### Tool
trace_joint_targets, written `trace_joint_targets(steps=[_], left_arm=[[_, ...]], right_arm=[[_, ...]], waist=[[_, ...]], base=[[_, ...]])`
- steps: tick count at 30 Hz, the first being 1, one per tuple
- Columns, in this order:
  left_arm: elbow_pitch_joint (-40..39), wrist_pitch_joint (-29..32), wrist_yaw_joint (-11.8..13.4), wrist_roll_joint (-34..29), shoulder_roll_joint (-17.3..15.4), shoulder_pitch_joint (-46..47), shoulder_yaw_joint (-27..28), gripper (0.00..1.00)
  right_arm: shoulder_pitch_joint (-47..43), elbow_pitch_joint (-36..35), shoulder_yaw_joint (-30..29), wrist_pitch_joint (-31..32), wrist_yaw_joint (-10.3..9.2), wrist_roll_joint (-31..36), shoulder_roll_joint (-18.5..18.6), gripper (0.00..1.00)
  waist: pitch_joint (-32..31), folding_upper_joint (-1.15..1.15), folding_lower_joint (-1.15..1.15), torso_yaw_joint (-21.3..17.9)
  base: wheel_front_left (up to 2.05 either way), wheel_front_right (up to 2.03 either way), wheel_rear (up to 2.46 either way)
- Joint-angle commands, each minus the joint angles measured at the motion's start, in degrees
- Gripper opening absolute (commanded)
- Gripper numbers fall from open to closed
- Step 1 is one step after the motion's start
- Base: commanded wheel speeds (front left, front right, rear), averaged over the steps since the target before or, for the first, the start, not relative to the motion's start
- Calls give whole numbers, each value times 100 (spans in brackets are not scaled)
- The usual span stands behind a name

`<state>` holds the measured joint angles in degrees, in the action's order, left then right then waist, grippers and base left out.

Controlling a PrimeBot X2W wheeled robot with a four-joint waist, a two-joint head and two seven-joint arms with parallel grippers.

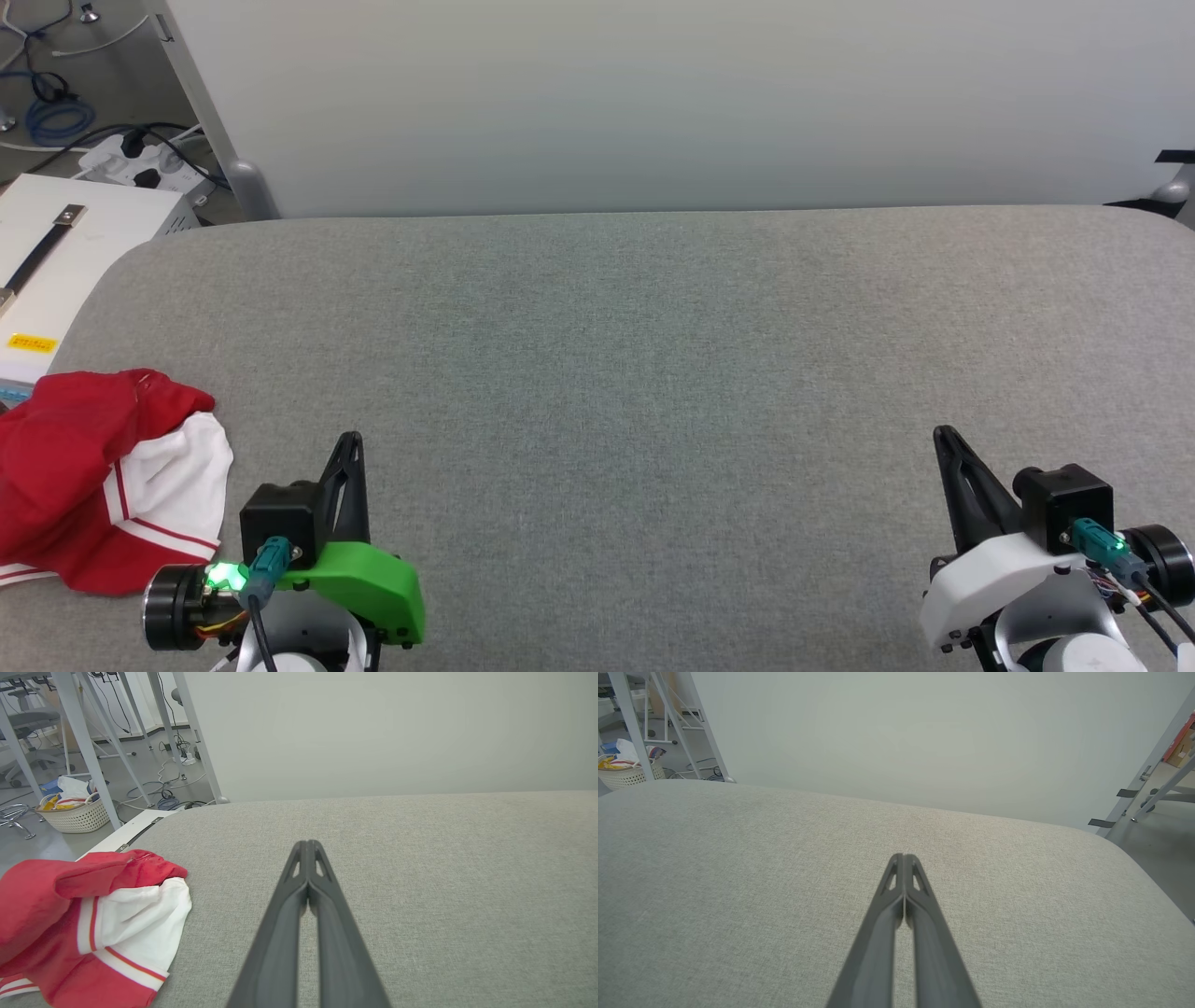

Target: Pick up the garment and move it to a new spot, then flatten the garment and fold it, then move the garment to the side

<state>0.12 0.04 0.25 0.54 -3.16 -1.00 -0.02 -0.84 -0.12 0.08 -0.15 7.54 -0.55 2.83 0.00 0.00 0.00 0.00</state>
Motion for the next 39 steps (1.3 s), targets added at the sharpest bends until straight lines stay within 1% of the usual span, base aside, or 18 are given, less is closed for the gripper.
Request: trace_joint_targets(steps=[1,2,20,39], left_arm=[[-12,-4,-25,-54,28,100,2,0],[0,0,0,0,0,0,1,100],[87,-178,-38,133,2,18,-85,100],[186,-404,-97,276,6,36,-103,100]], right_arm=[[84,12,-8,15,-5,55,5,0],[0,0,0,0,0,0,0,100],[-5,65,13,-175,-1,-242,0,100],[-33,-33,7,-342,-1,-540,1,100]], waist=[[0,0,0,0],[0,0,0,0],[-17,0,0,-5],[-35,0,0,-58]], base=[[0,0,0],[0,0,0],[0,0,0],[0,0,0]])
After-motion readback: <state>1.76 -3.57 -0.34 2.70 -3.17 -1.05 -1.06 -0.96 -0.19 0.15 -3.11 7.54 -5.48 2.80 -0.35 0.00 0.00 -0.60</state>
